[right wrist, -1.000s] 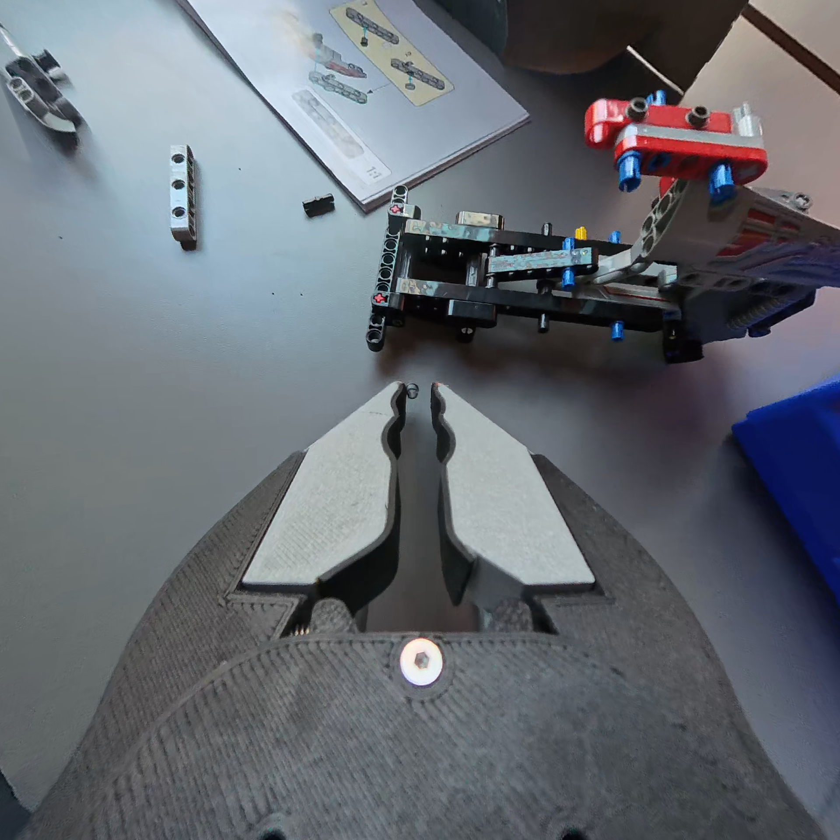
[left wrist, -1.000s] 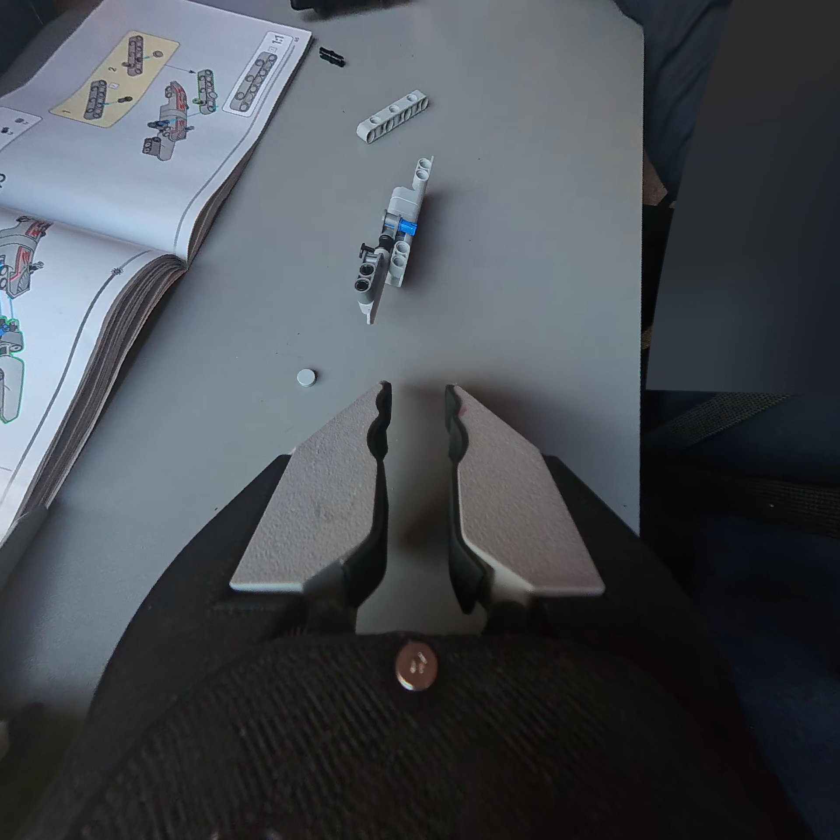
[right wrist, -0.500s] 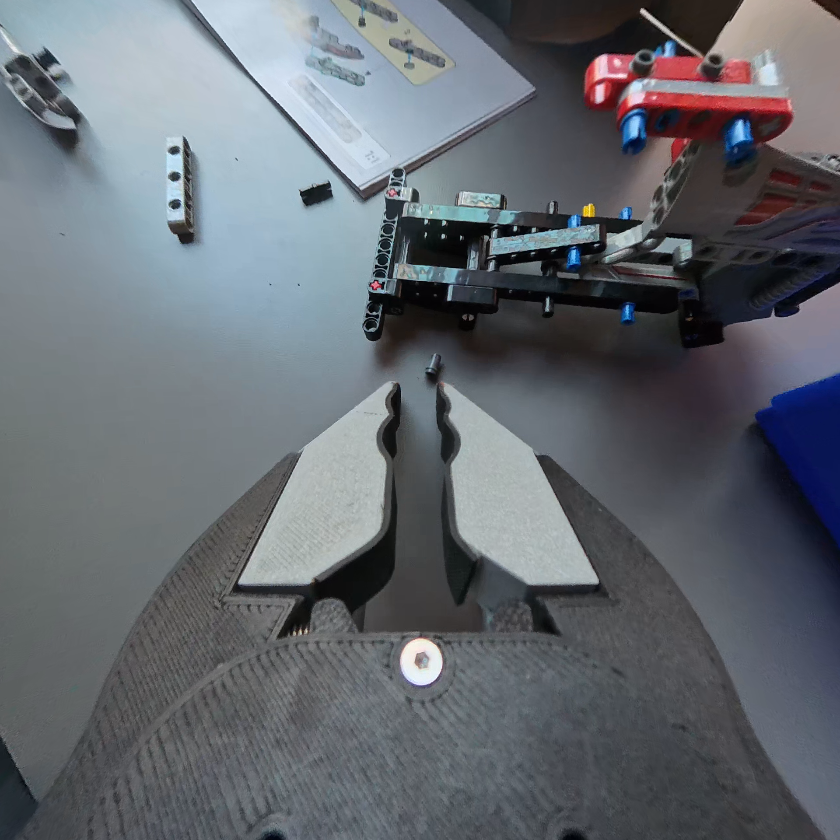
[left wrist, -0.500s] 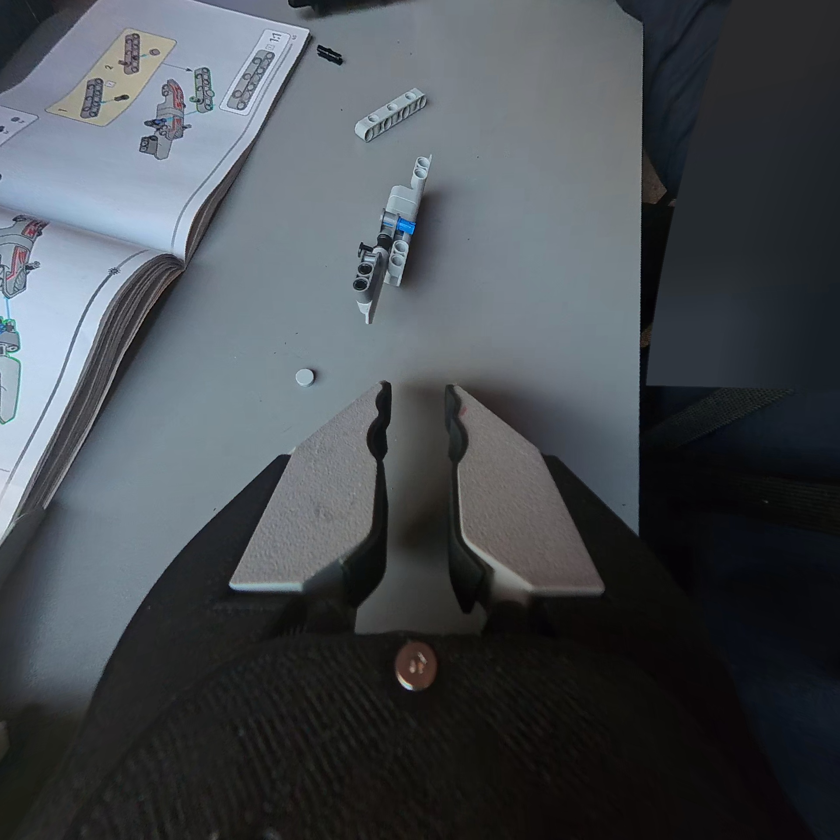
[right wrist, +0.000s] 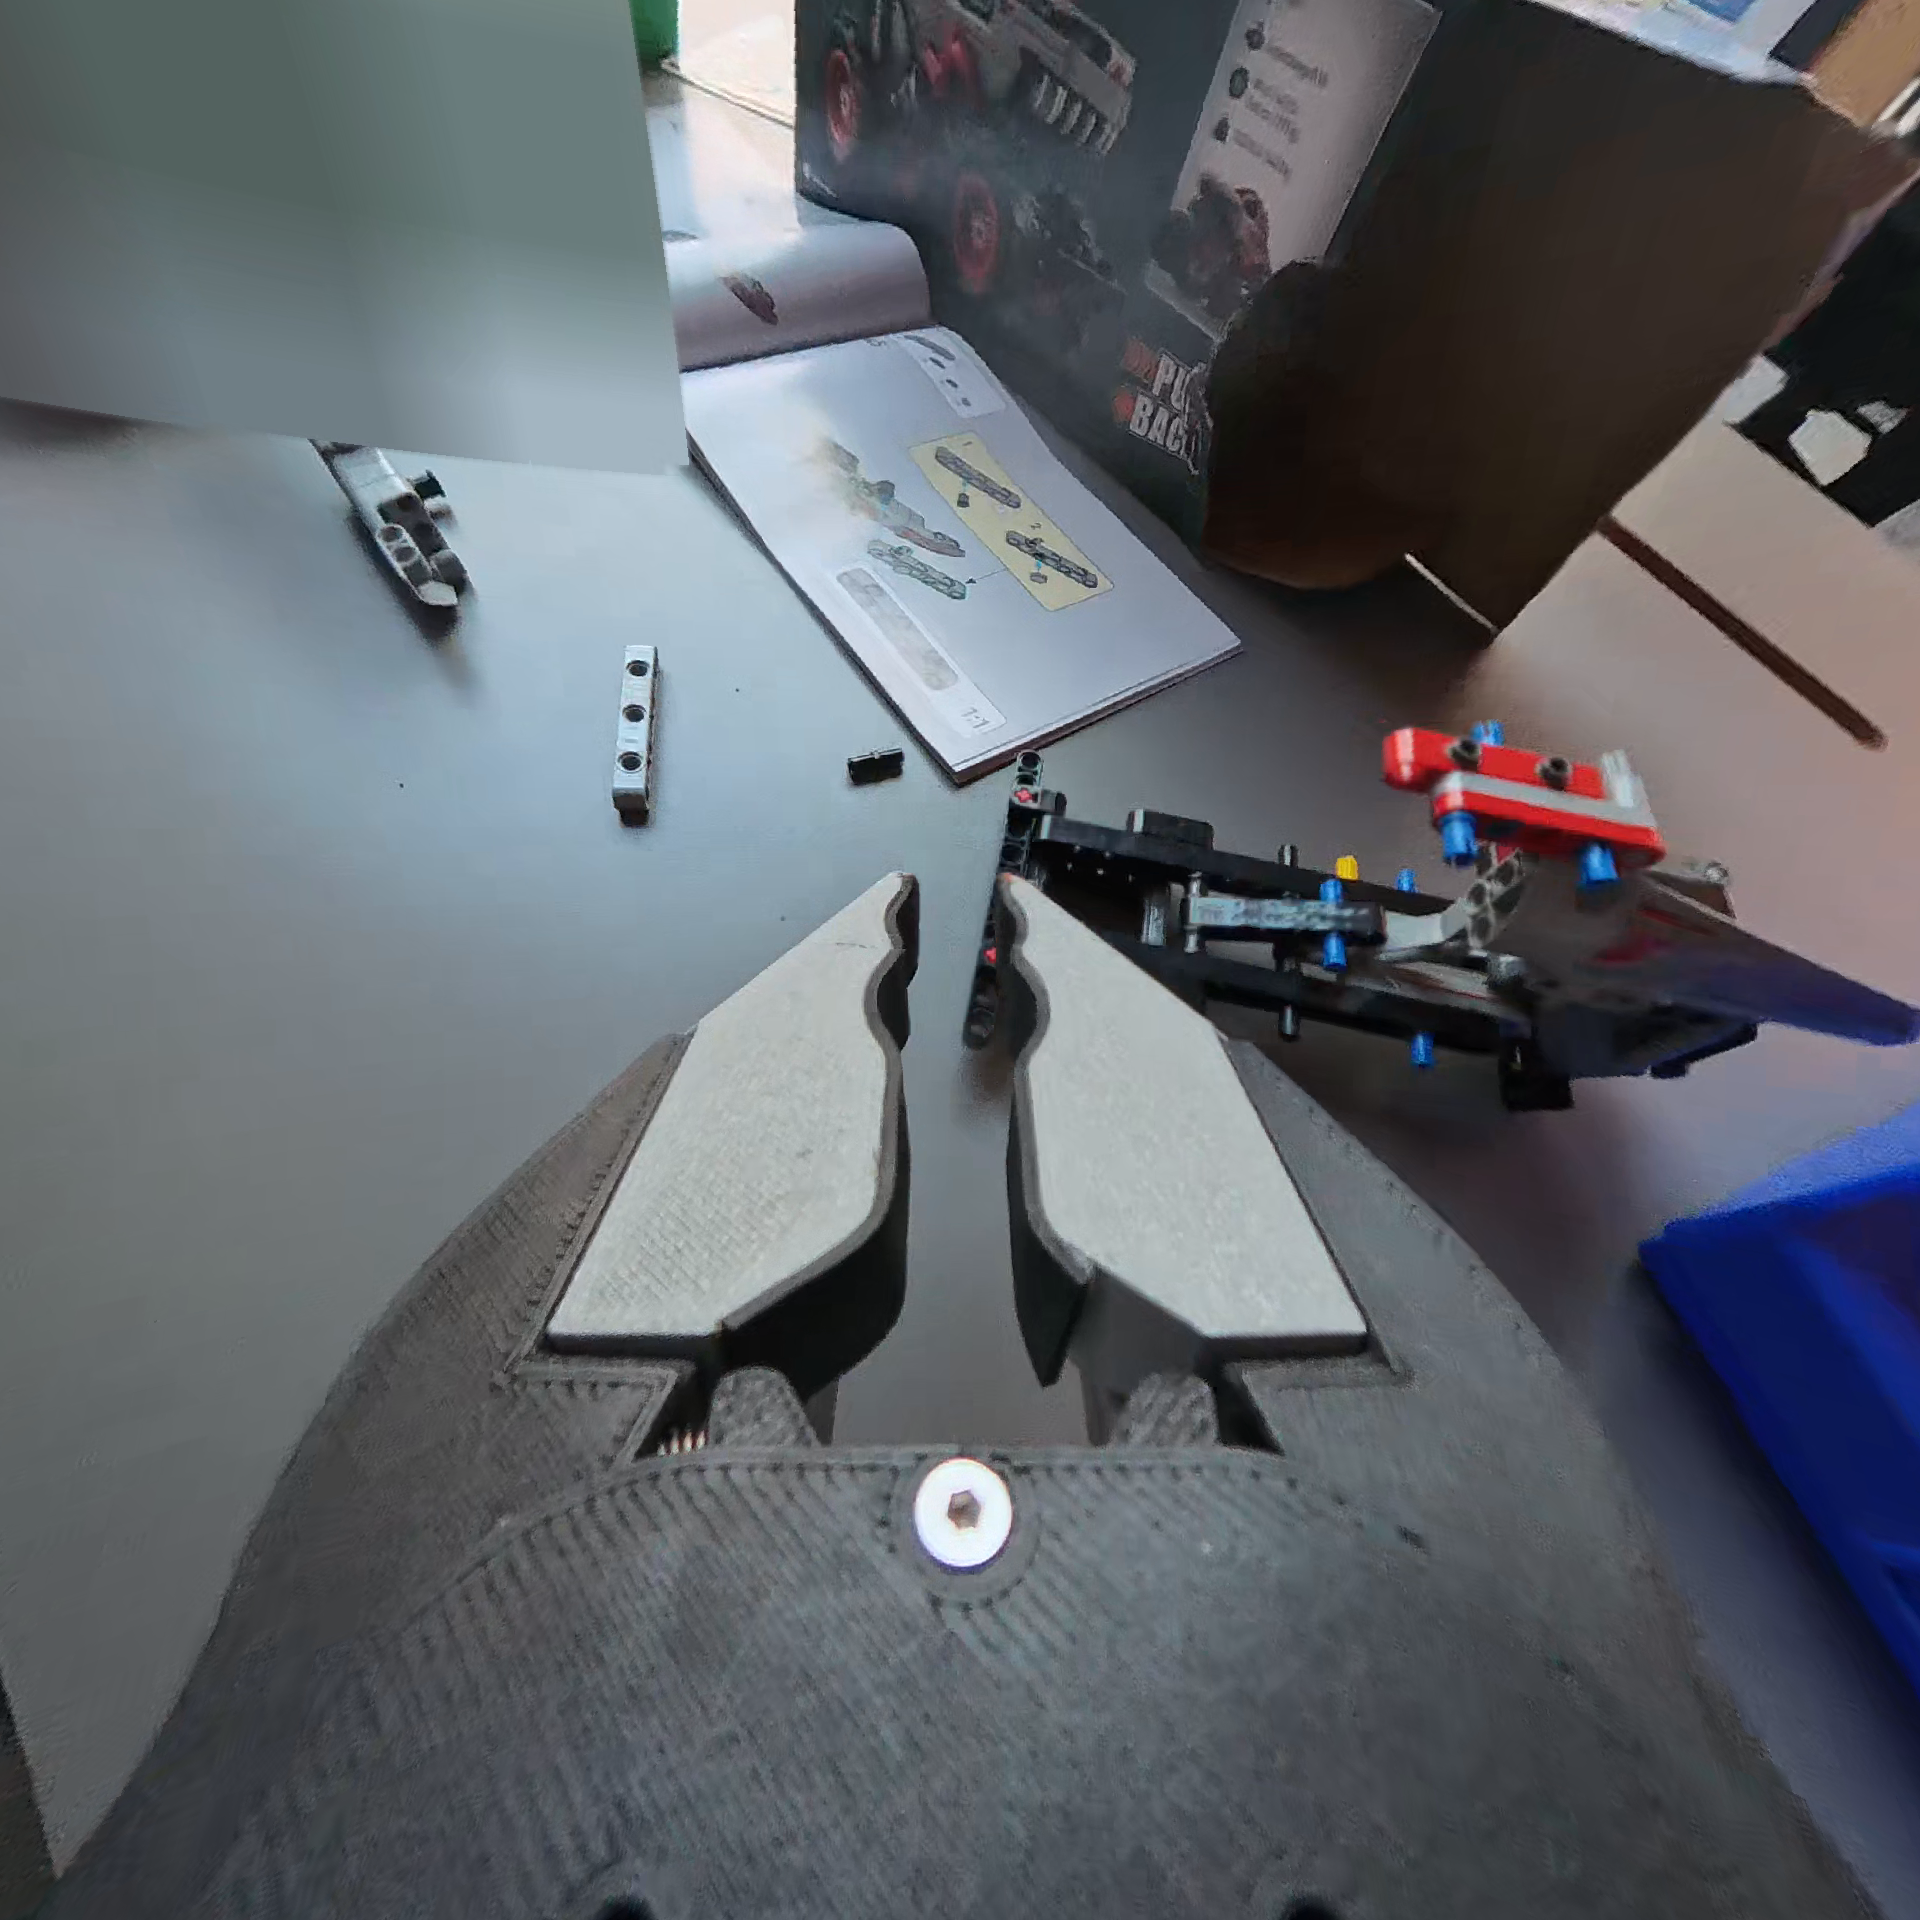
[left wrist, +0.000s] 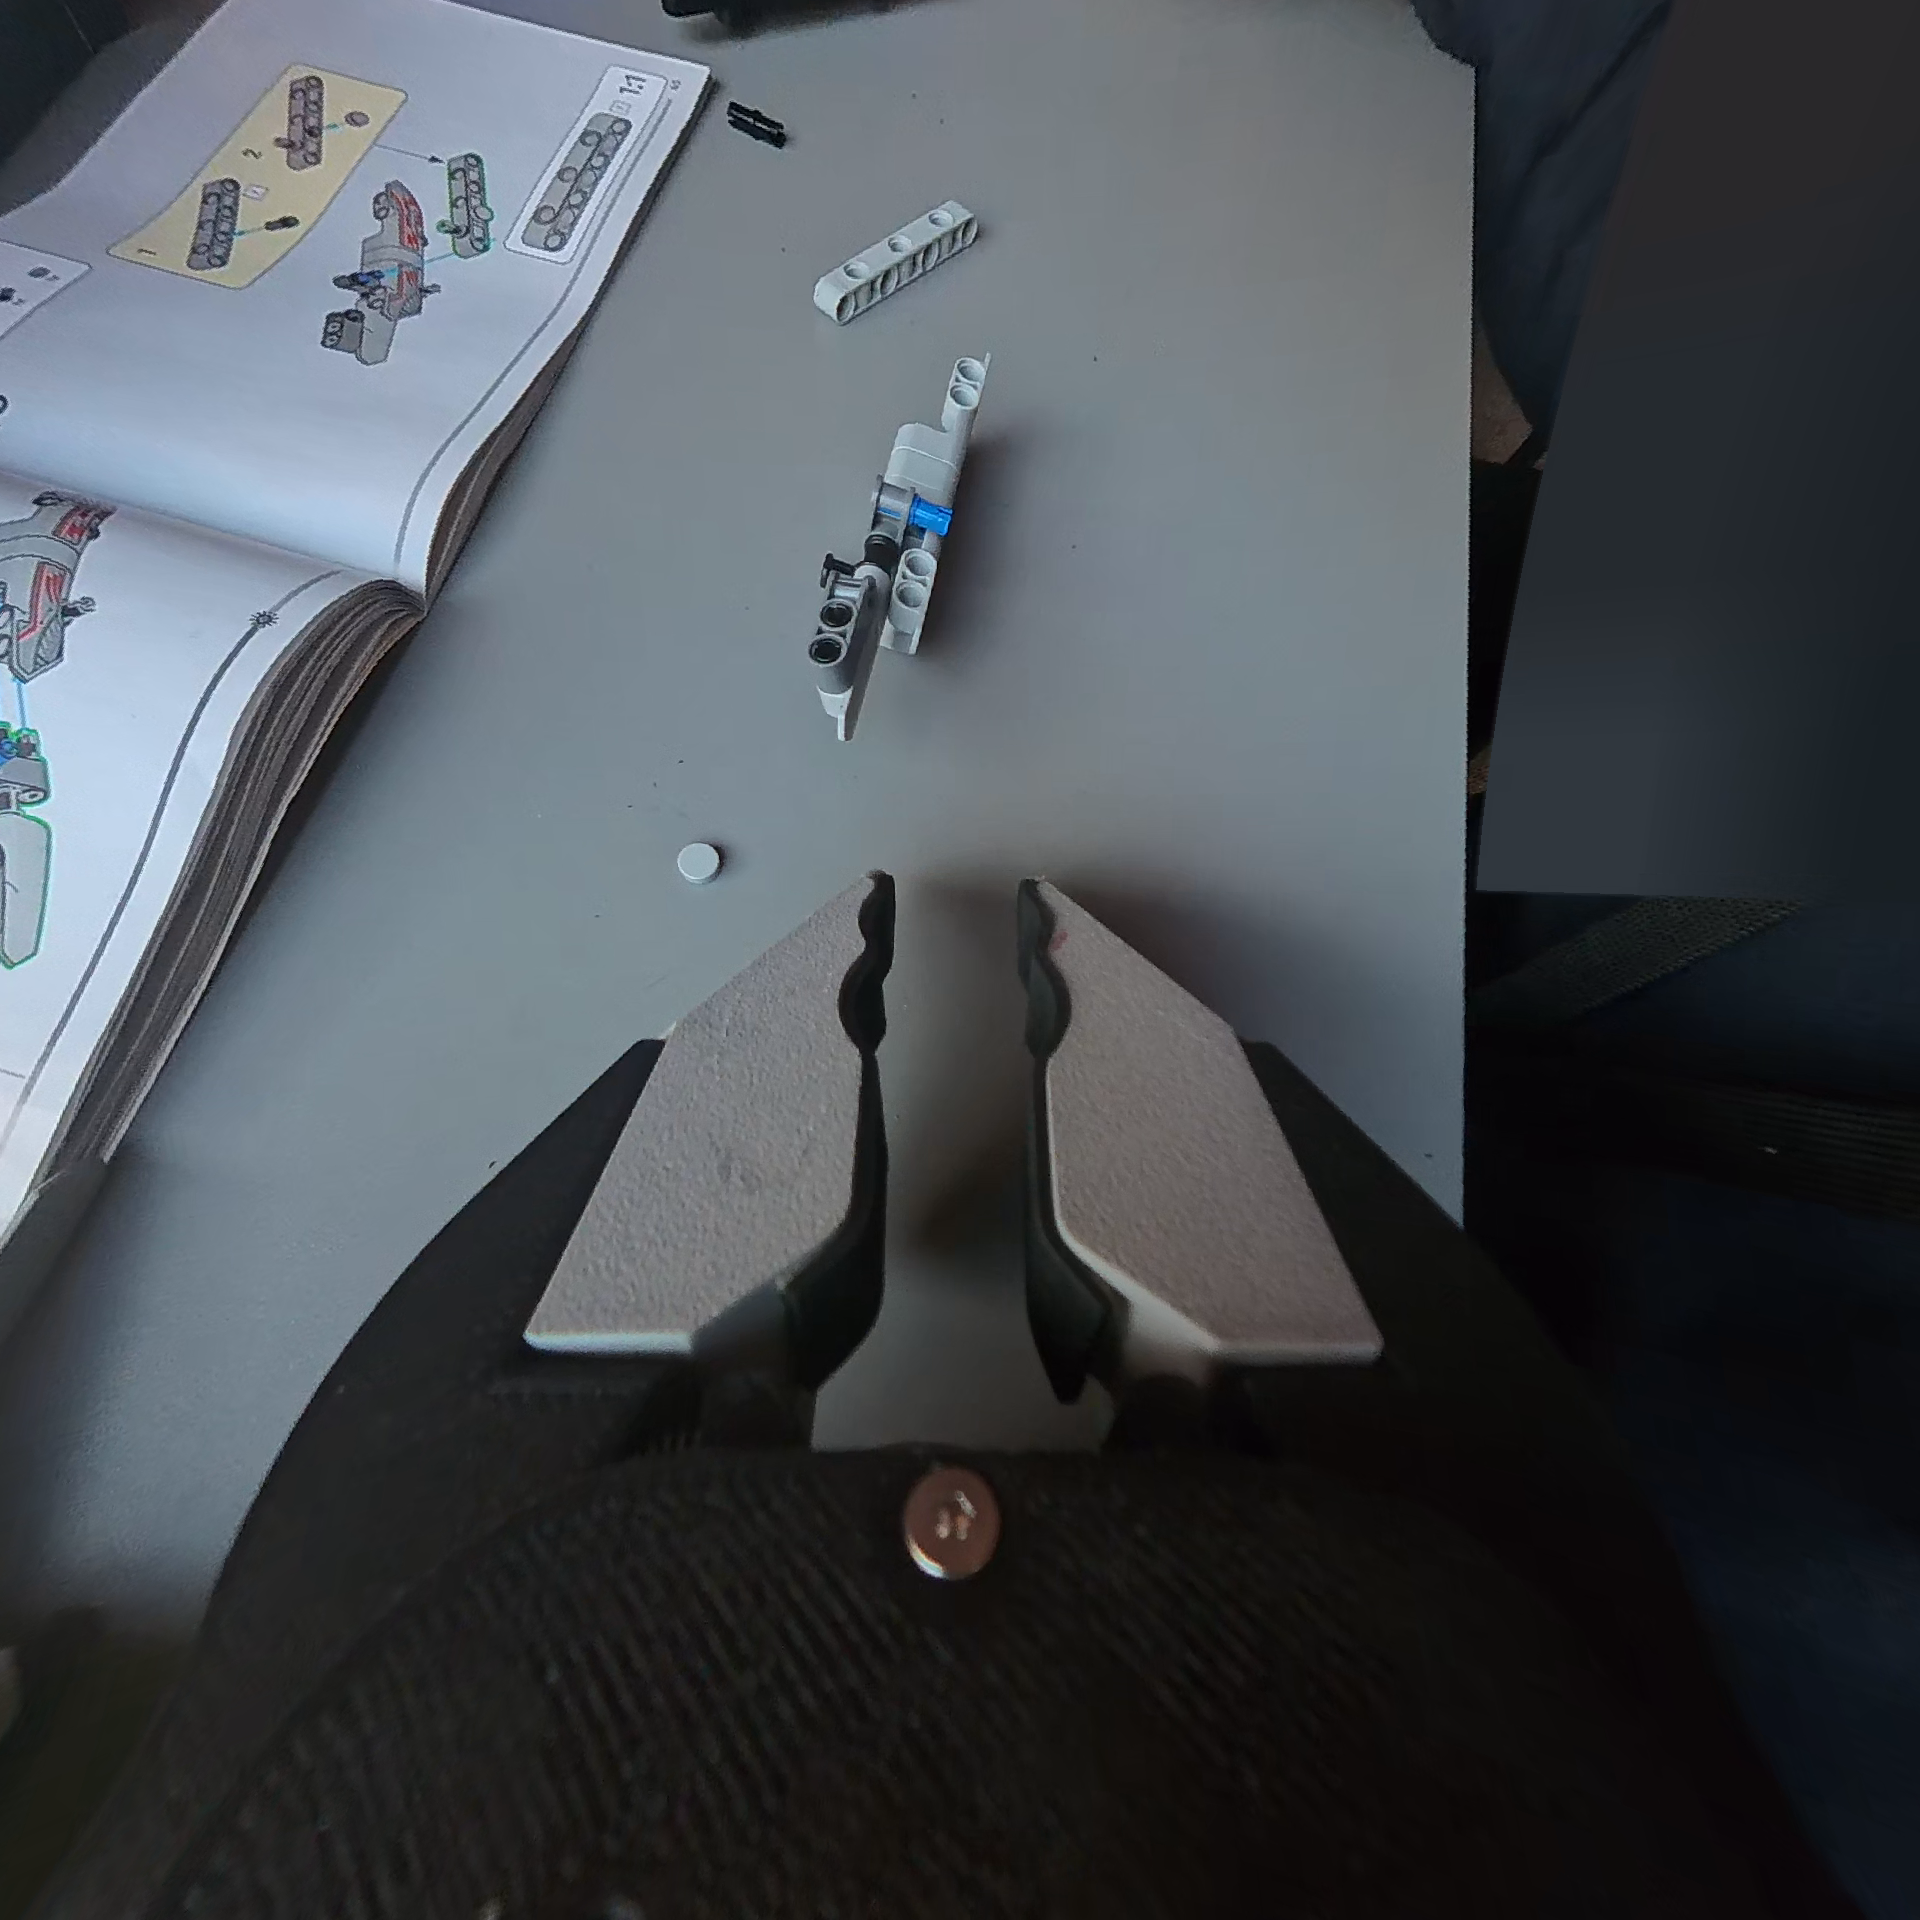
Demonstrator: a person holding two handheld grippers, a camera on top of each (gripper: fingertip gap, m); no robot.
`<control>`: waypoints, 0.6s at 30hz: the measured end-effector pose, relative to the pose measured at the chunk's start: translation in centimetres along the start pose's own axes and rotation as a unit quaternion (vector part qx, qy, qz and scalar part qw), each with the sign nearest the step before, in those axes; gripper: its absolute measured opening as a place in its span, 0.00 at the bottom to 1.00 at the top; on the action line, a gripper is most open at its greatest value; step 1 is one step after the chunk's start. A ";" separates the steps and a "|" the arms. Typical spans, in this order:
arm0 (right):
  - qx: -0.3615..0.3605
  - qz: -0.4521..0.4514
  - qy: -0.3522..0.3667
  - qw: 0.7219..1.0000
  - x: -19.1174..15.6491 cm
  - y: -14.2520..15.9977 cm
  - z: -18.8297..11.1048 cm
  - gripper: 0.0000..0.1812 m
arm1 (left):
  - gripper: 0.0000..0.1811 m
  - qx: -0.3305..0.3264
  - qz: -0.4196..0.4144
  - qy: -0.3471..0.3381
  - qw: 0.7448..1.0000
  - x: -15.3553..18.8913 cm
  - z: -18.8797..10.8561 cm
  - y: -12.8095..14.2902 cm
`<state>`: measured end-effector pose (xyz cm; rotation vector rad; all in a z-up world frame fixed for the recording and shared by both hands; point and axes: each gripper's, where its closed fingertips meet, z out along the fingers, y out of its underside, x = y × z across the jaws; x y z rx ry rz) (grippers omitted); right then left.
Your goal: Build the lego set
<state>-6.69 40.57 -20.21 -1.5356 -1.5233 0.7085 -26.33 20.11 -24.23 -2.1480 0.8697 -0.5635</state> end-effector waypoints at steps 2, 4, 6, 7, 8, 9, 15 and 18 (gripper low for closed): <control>0.015 -0.013 0.017 1.000 0.2 -0.7 -0.1 0.05 | 0.11 0.000 0.001 0.000 1.000 0.0 0.0 0.0; 0.034 -0.003 0.036 0.999 1.1 -1.0 -0.8 0.05 | 0.11 0.001 0.003 -0.001 1.000 0.0 0.0 0.0; 0.033 0.017 0.075 0.997 3.0 -0.1 -1.6 0.06 | 0.11 0.001 0.005 -0.002 1.000 0.0 0.0 0.0; 0.016 0.028 0.098 0.995 4.1 1.0 -1.8 0.06 | 0.11 0.002 0.006 -0.003 1.000 0.0 0.0 0.0; -0.004 0.039 0.112 0.993 4.9 2.1 -1.9 0.06 | 0.11 0.002 0.008 -0.004 1.000 0.1 0.0 0.0; -0.022 0.053 0.121 0.991 5.5 3.1 -1.9 0.05 | 0.11 0.002 0.010 -0.006 1.000 0.1 0.0 0.0; -0.014 0.027 0.089 0.996 3.7 2.1 -1.0 0.05 | 0.11 -0.002 0.014 -0.009 1.000 0.1 0.0 0.1; -0.006 0.010 0.072 0.997 2.3 0.9 -0.2 0.05 | 0.11 -0.001 0.014 -0.009 1.000 0.1 0.0 0.0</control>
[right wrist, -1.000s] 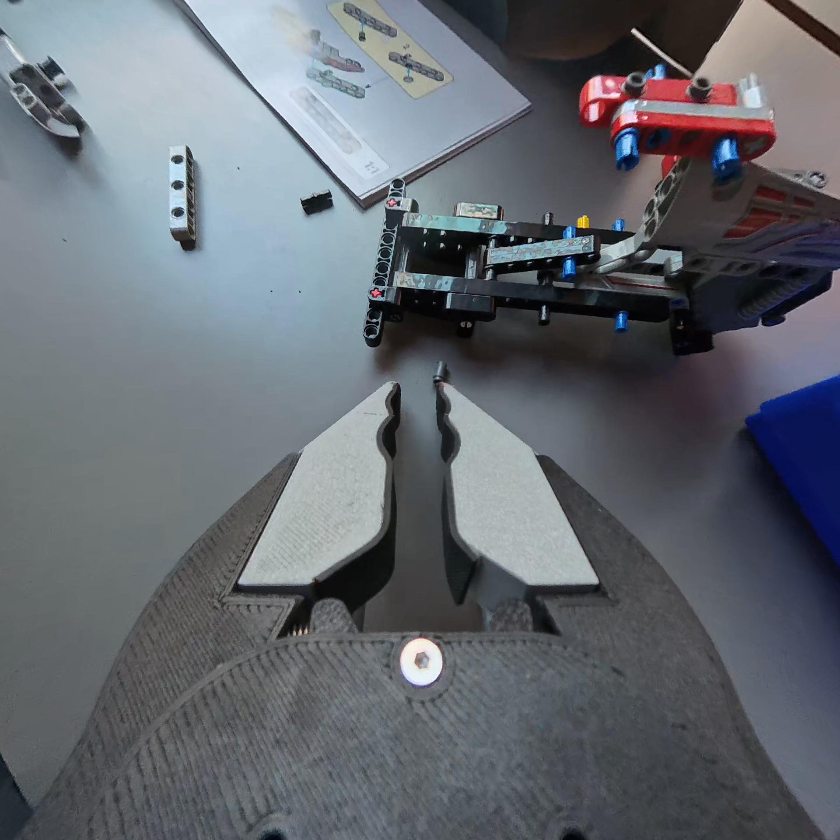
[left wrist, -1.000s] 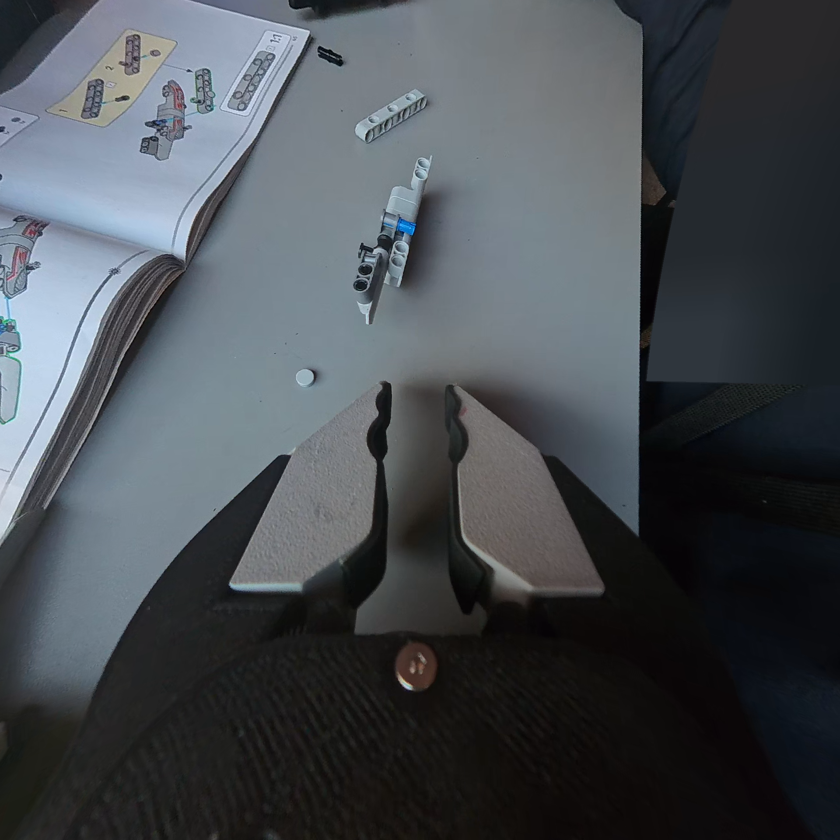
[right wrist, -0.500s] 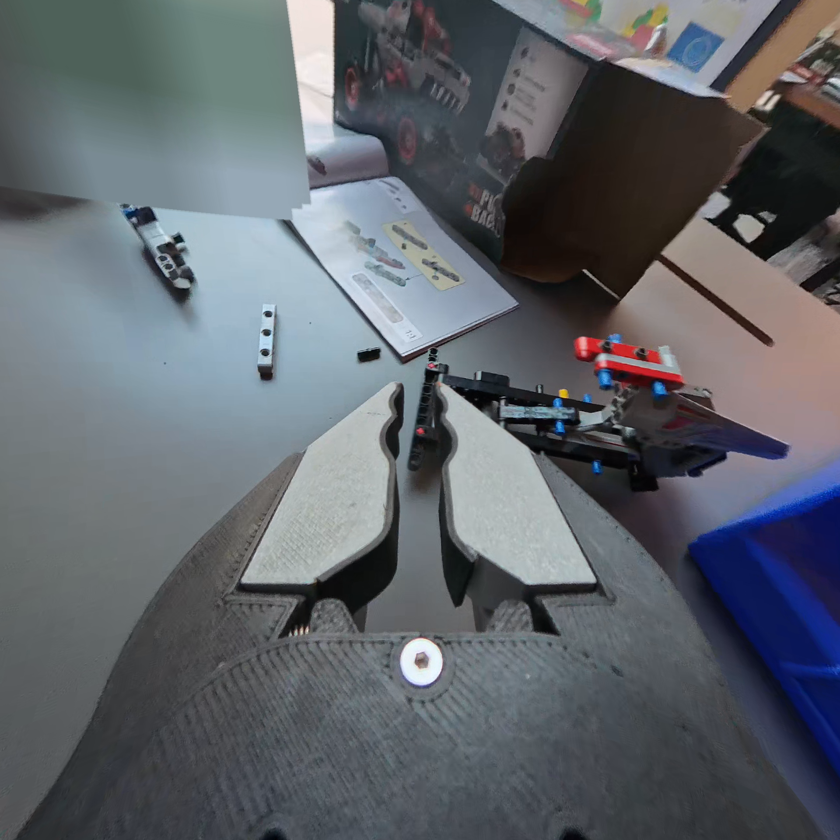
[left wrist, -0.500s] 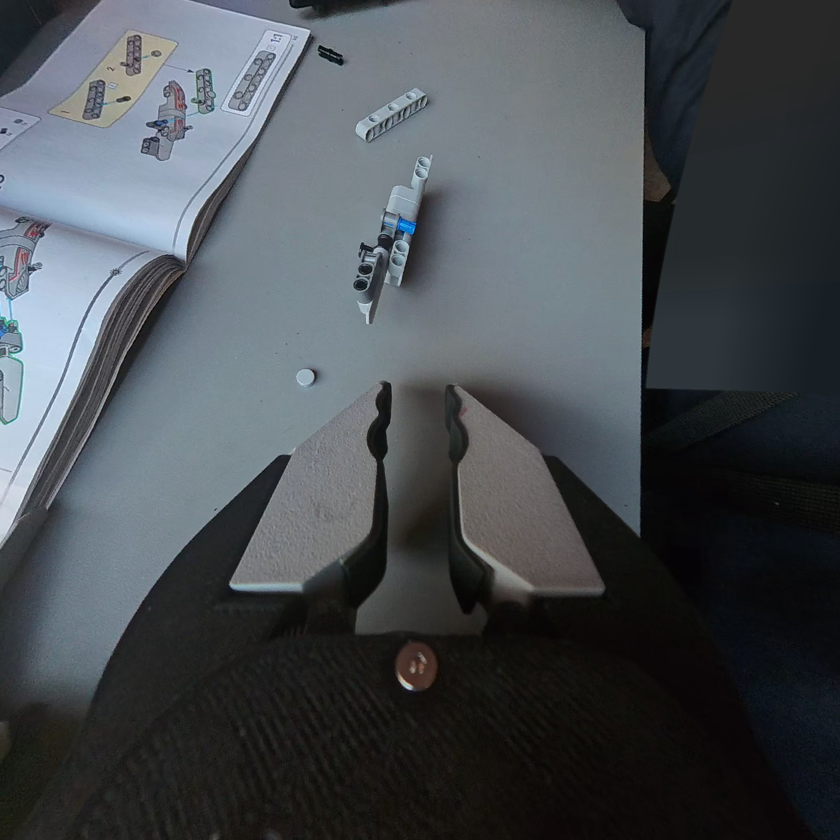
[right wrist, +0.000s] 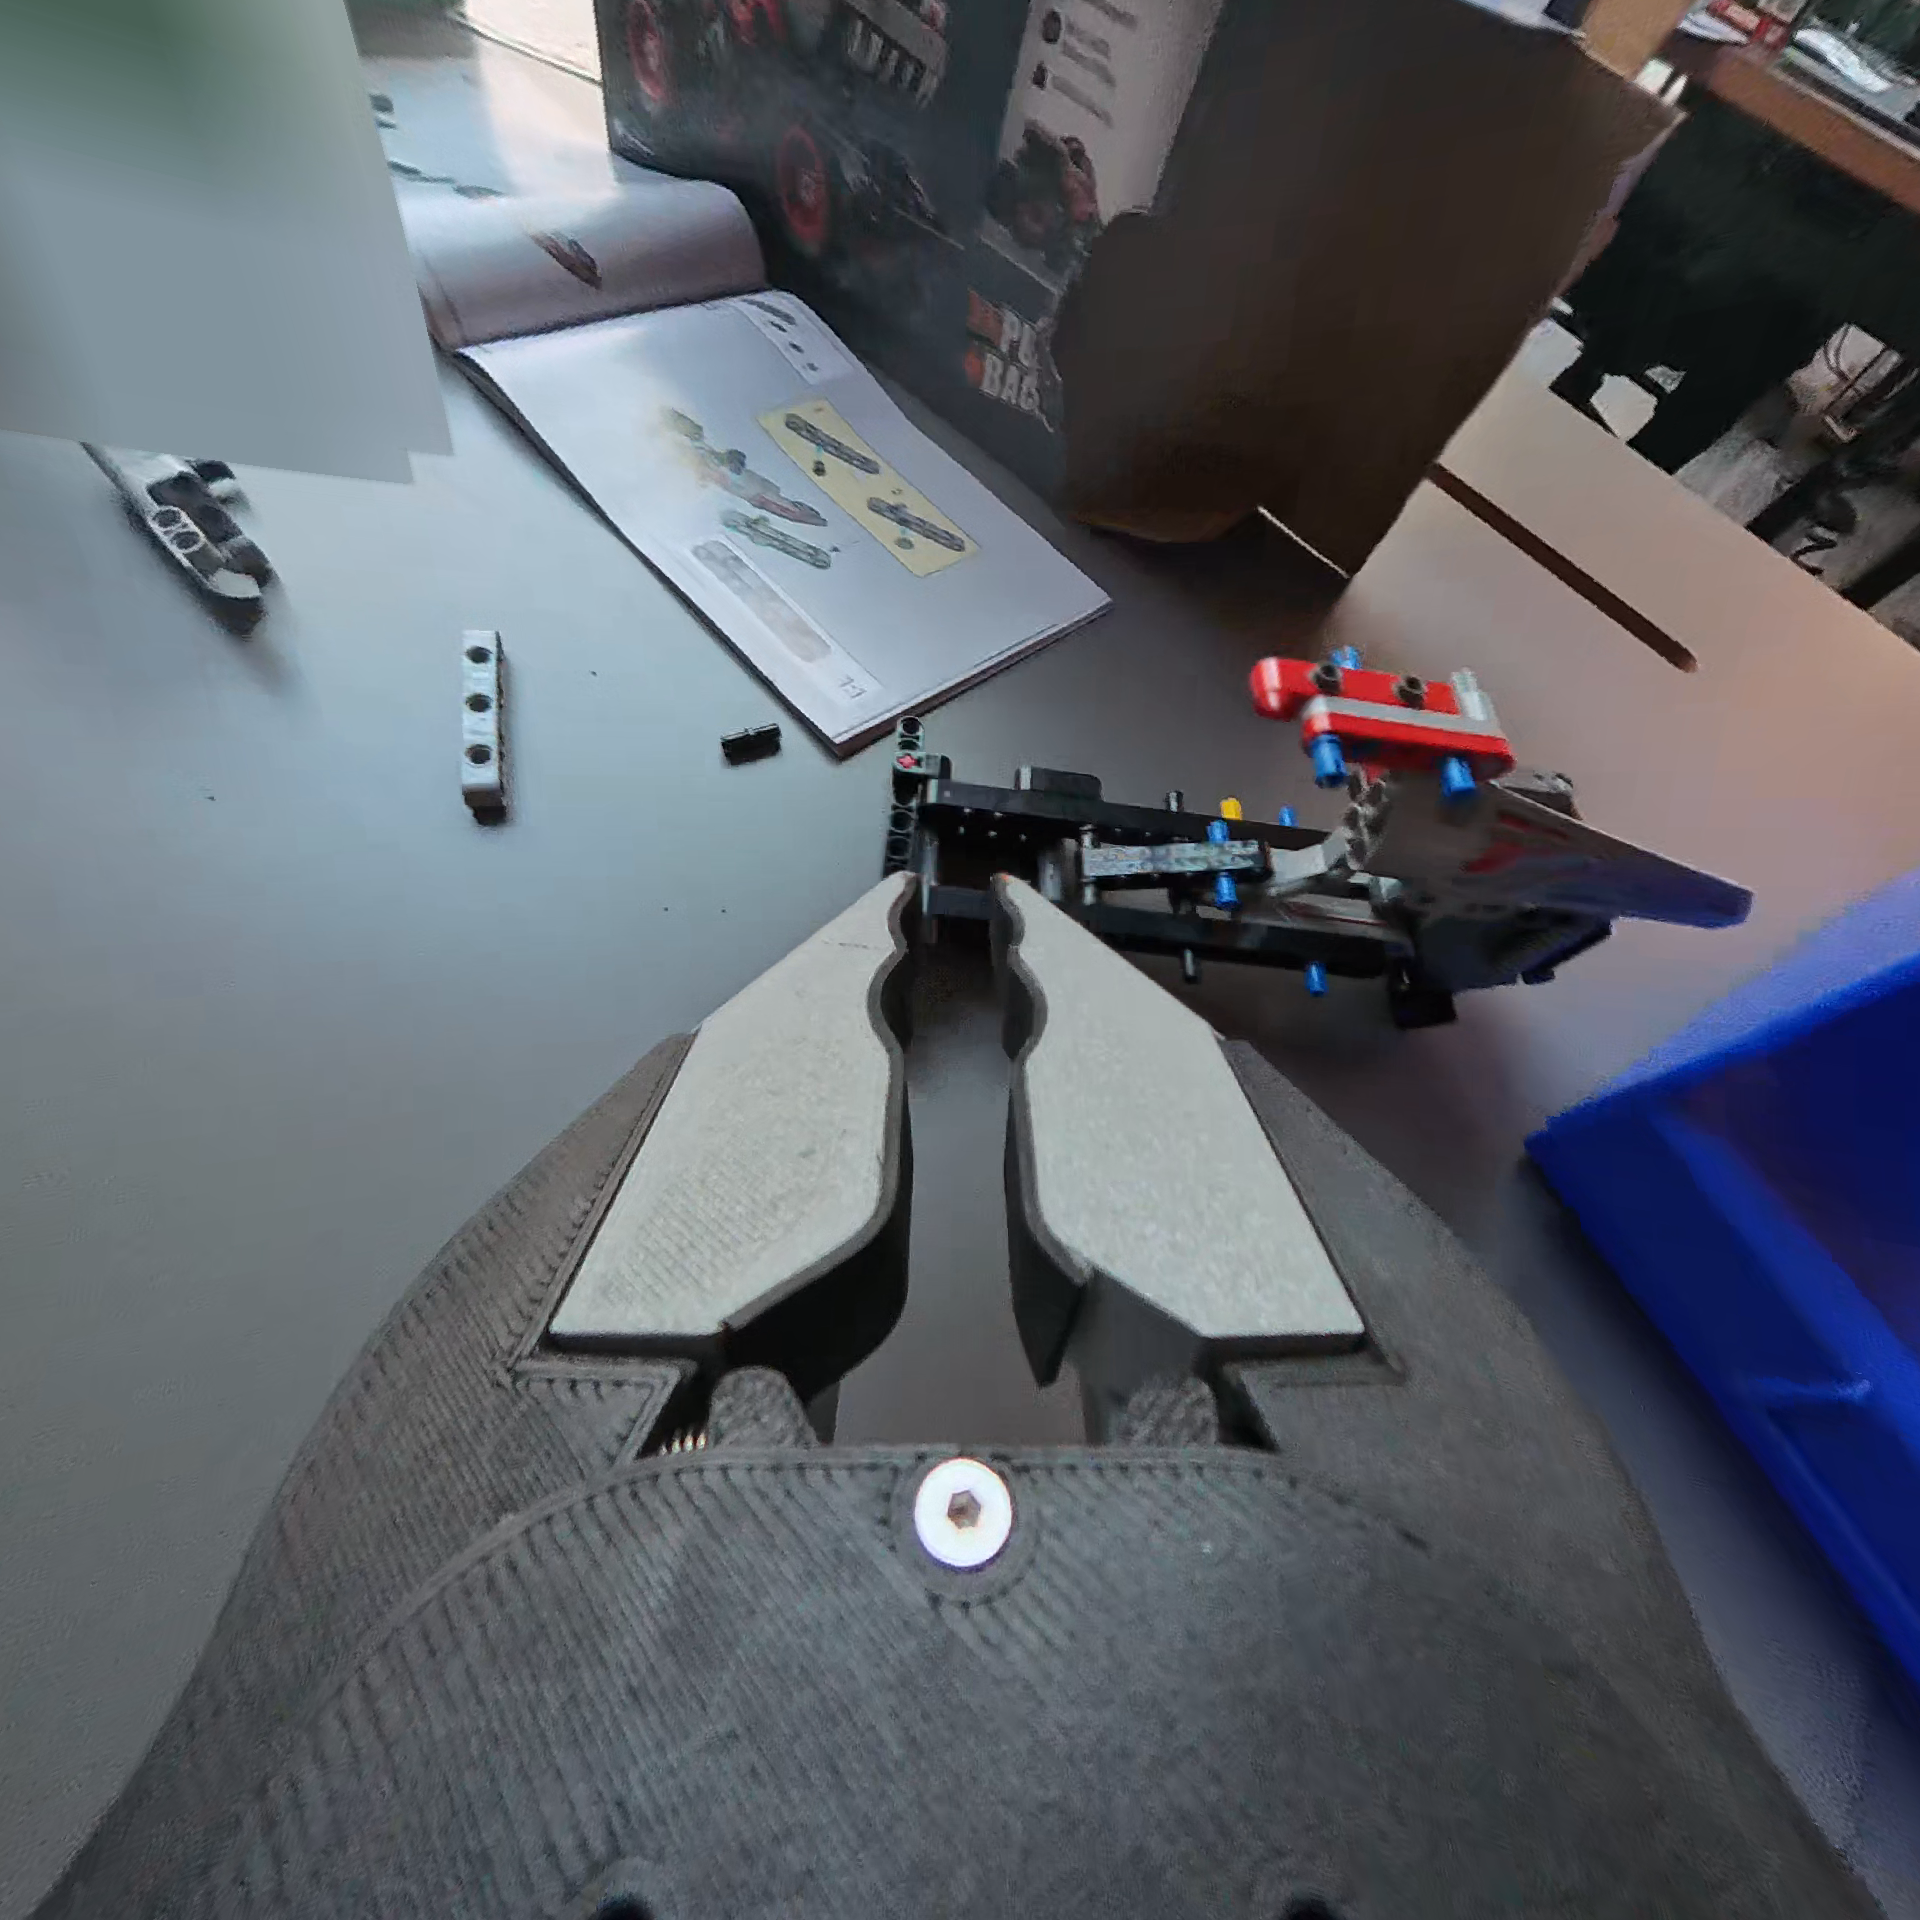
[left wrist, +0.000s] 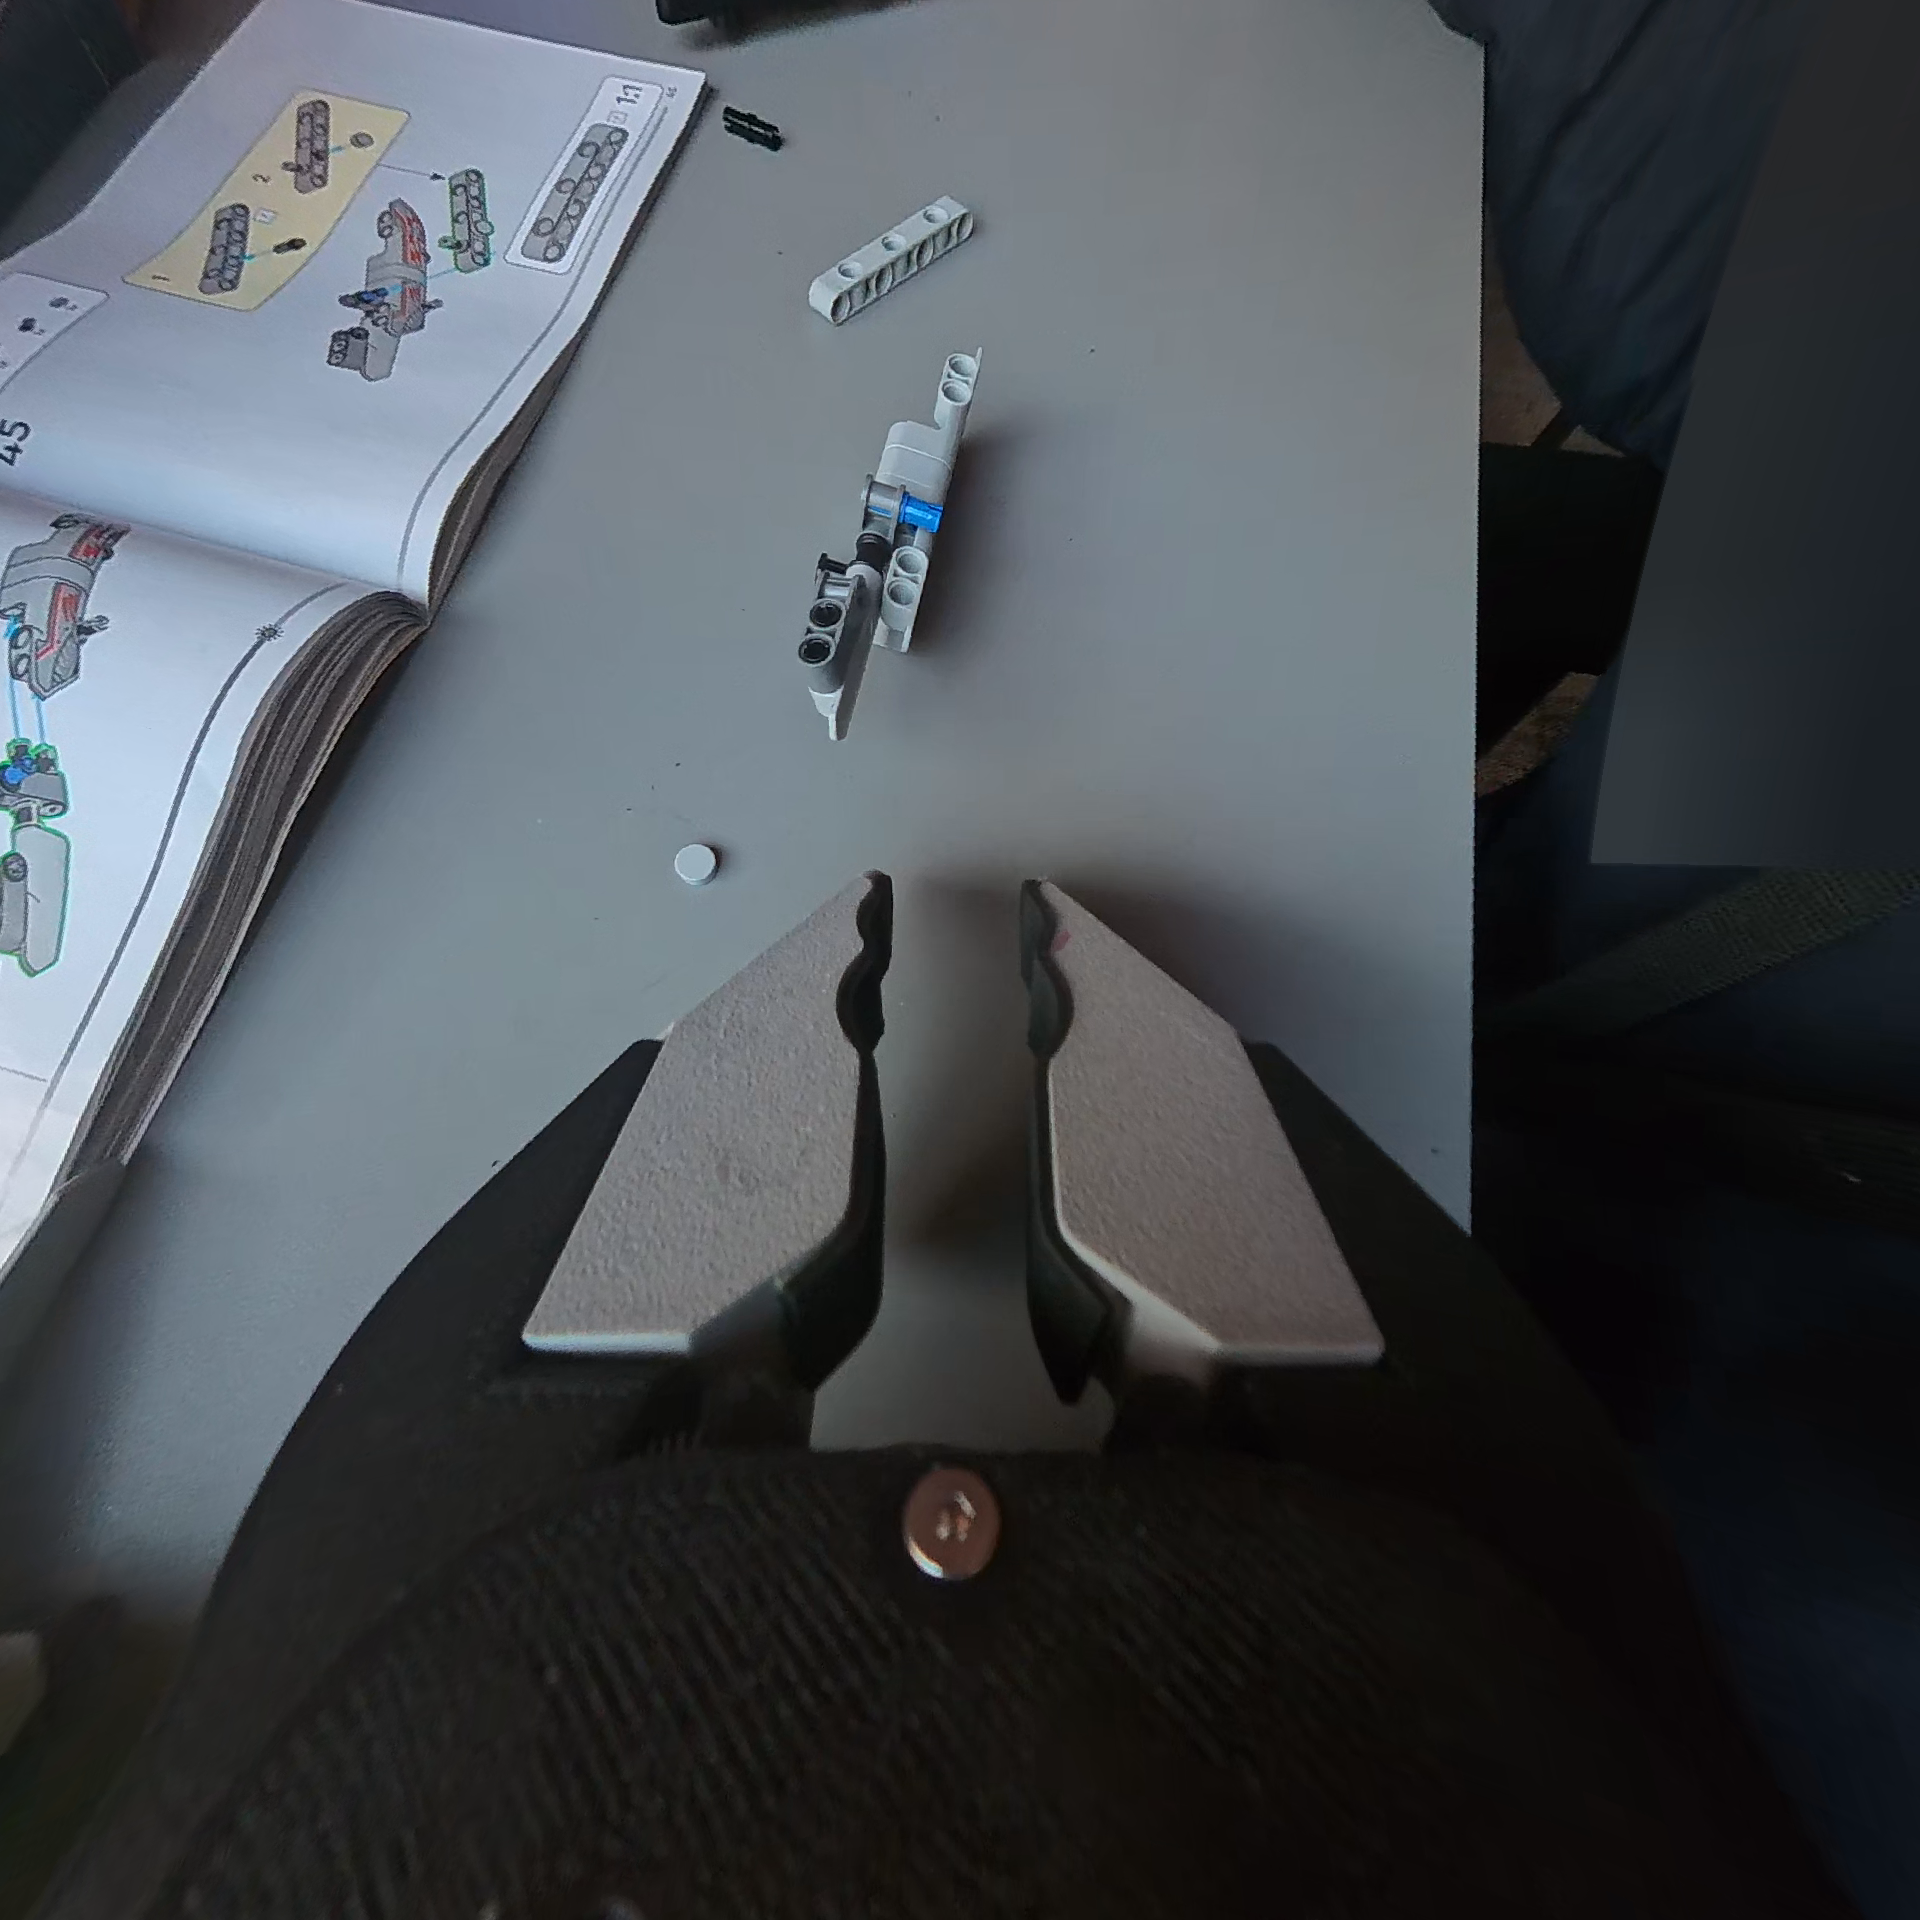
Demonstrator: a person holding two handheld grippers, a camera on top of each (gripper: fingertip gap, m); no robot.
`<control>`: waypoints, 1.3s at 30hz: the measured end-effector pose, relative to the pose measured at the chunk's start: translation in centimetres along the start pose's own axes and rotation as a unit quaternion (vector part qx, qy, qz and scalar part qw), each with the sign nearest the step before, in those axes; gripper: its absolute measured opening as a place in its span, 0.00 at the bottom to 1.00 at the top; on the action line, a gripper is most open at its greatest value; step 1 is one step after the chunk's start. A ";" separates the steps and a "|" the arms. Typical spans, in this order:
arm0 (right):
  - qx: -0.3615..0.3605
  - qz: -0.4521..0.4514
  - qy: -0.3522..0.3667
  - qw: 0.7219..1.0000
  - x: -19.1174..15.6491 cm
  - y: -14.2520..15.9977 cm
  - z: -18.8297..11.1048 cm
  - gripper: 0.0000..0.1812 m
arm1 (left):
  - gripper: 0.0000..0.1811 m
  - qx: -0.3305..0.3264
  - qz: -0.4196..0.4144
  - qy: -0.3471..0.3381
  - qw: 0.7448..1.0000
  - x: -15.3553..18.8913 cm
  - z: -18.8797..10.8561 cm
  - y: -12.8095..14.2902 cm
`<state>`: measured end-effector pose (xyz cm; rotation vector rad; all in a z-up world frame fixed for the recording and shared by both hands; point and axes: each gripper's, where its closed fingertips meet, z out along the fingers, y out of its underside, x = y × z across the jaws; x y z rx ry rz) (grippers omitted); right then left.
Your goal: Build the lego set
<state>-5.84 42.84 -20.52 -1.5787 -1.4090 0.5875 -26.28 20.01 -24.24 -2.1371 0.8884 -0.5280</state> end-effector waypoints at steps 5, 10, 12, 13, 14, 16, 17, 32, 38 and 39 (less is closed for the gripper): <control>0.004 -0.011 -0.024 1.000 -2.0 -0.9 0.9 0.04 | 0.12 -0.003 0.003 -0.001 1.000 0.0 0.1 0.1; -0.018 0.003 -0.064 0.998 -4.7 -1.3 2.9 0.05 | 0.12 -0.006 0.000 0.000 1.000 0.0 0.1 0.1; -0.053 0.002 -0.063 0.997 -5.5 -1.0 4.2 0.04 | 0.12 -0.006 -0.002 0.001 1.000 0.0 0.1 0.1; -0.069 0.006 -0.065 0.996 -5.9 -0.9 4.8 0.04 | 0.11 -0.006 -0.002 0.001 1.000 0.0 0.1 0.1; -0.079 0.013 -0.063 0.995 -6.0 -1.0 5.3 0.03 | 0.11 -0.006 -0.003 0.001 1.000 0.0 0.1 0.1; -0.087 0.025 -0.063 0.994 -6.2 -1.3 6.1 0.04 | 0.11 -0.006 -0.003 0.002 1.000 0.0 0.1 0.1; -0.091 0.031 -0.064 0.993 -6.3 -1.3 6.3 0.05 | 0.11 -0.006 -0.003 0.002 1.000 0.0 0.1 0.1; -0.140 0.032 -0.054 0.988 -6.2 0.1 8.0 0.03 | 0.12 -0.007 -0.009 0.009 1.000 0.0 0.1 0.2; -0.134 0.041 -0.062 0.988 -6.3 0.0 7.8 0.03 | 0.13 -0.018 -0.009 0.012 1.000 0.1 0.4 0.4; -0.135 0.041 -0.063 0.988 -6.3 0.0 7.8 0.03 | 0.13 -0.017 -0.010 0.012 1.000 0.1 0.3 0.4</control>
